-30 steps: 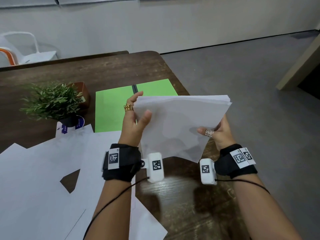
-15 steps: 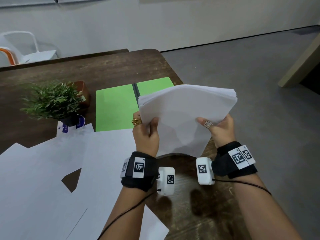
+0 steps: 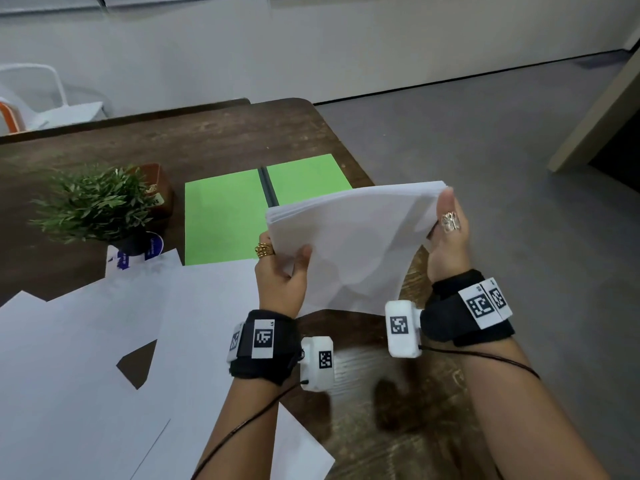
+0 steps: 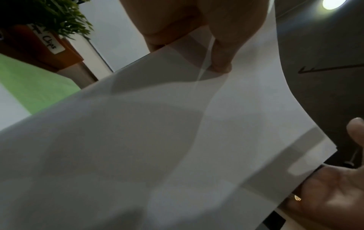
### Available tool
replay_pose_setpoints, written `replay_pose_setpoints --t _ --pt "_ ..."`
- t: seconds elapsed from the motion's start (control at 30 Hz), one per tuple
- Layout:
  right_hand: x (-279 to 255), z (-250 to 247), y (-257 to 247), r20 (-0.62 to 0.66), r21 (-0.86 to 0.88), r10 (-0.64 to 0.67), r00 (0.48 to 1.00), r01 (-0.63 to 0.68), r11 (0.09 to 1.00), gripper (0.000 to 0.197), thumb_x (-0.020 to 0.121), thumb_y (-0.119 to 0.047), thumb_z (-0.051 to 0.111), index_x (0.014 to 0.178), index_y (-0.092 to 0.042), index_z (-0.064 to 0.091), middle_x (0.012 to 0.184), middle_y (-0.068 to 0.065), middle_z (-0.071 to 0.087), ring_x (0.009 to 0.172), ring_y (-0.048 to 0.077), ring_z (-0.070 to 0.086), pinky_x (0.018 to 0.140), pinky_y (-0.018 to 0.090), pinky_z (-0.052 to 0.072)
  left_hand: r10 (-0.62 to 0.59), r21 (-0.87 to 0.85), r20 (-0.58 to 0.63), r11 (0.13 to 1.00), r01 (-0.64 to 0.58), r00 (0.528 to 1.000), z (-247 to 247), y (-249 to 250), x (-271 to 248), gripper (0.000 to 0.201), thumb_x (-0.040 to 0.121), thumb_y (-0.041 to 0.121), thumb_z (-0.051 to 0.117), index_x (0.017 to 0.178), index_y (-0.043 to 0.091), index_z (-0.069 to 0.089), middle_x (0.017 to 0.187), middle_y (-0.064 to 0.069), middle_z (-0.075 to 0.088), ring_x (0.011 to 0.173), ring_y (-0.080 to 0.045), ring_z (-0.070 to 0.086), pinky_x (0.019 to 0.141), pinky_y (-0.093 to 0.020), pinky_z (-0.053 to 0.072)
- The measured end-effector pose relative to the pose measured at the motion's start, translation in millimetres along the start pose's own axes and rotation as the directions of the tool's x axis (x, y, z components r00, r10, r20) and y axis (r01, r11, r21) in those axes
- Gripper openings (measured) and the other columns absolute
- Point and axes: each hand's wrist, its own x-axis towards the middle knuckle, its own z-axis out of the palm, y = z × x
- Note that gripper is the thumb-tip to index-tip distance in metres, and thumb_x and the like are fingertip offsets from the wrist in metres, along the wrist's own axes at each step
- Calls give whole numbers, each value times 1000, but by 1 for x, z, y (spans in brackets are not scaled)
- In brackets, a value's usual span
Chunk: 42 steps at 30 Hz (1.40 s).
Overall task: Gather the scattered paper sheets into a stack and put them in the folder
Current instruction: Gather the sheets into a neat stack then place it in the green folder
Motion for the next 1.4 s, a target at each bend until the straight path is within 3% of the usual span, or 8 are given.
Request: replay_pose_setpoints --t 0.07,0.27,0.53,0.7,0.83,0.97,1.27,1.4 --pt "2 9 -3 -78 9 -8 997 9 1000 51 78 -59 61 98 -12 59 78 -7 61 68 1 61 66 18 50 5 -5 9 1000 -5 1000 0 0 -1 33 79 18 67 103 30 48 97 11 65 87 0 65 75 -15 50" --pt "8 23 -3 -188 -84 -20 982 5 996 42 56 -59 71 77 -25 56 72 -7 58 70 15 55 71 35 48 9 12 40 1000 -9 999 -4 -2 -1 36 82 9 68 111 15 48 96 7 65 86 5 64 75 -11 48" --pt "10 20 -2 -170 -184 -62 984 31 982 39 60 -58 71 77 -27 55 75 -6 56 70 12 54 69 32 46 -14 -19 24 1000 14 1000 -5 0 -6 46 76 15 71 116 11 47 101 5 67 93 -4 66 79 -15 50" --pt "12 4 2 40 -49 -38 998 40 998 81 41 -74 76 98 -23 49 89 -4 58 76 2 61 68 20 50 -45 -44 -26 998 44 999 1 -1 -5 42 77 9 72 114 9 50 98 5 67 90 -2 66 77 -14 49" --pt "11 -21 22 136 -101 96 986 -82 991 92 40 -44 92 115 -23 42 117 5 54 96 4 63 82 25 54 -49 -8 -48 999 49 998 4 -1 -1 40 78 1 70 101 26 48 94 8 66 85 1 66 76 -15 49" --pt "5 -13 34 29 -197 163 986 -154 968 41 71 6 73 103 -13 56 93 -8 69 82 1 67 79 29 55 -43 59 -137 997 51 990 17 4 5 42 79 -3 69 92 27 43 86 14 62 77 4 63 72 -7 45" --pt "-9 -6 40 -95 -145 112 989 -125 981 39 76 1 72 102 -24 56 101 -6 67 87 0 66 76 21 53 124 277 -220 959 -60 968 39 7 -14 34 85 8 64 110 -2 43 99 -11 58 80 -26 59 64 -10 38" --pt "-10 -16 59 -64 -168 188 980 -196 966 60 78 6 68 129 -14 44 117 2 61 102 8 61 86 20 52 63 287 -180 958 -9 982 38 -16 -22 39 87 6 61 118 -2 39 104 -5 53 88 -23 57 73 -13 37"
